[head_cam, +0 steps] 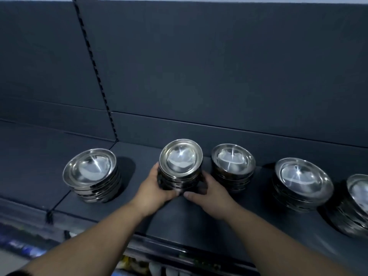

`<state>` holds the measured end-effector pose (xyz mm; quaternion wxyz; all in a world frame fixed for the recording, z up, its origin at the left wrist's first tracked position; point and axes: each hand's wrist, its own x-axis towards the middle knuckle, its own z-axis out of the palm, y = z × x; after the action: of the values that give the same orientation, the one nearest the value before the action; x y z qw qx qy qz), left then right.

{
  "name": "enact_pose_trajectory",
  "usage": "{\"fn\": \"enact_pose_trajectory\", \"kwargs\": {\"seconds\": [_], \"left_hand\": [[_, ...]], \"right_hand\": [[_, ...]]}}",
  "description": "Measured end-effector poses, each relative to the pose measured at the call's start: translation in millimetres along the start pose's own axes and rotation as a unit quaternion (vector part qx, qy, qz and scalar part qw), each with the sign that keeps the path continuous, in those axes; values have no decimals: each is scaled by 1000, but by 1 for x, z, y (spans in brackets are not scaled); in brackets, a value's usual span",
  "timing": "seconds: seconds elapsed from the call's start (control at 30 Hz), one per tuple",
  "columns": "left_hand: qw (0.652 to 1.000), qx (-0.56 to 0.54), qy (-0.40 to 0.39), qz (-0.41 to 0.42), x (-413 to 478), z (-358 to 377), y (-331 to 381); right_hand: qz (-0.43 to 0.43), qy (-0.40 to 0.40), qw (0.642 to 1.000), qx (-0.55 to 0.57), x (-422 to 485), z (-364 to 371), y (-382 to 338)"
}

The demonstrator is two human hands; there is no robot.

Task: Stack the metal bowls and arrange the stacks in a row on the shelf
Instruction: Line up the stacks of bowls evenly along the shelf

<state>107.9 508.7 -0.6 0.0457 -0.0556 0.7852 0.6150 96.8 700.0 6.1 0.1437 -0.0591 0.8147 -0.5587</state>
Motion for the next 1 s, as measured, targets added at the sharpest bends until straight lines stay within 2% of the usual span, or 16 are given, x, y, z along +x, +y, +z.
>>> {"fn": "enact_pose_trajectory", "kwargs": {"seconds": [0.17, 0.33, 0.53, 0.67, 1.0], "left_hand": [[1000, 7, 8, -1, -15, -15, -3], [999, 51, 10, -6, -33, -38, -6], [994, 104, 8, 34, -32, -56, 1], [989, 136, 9, 62, -27, -60, 4], [992, 103, 5, 76, -17, -67, 7]], "right_hand": [[0, -3, 999, 32, -5, 13, 5], [9, 16, 1000, 18, -24, 33, 6], [-22, 78, 994, -75, -23, 33, -13], [-56, 68, 993, -84, -13, 33, -24], [-79, 89, 989, -91, -7, 32, -32]]}}
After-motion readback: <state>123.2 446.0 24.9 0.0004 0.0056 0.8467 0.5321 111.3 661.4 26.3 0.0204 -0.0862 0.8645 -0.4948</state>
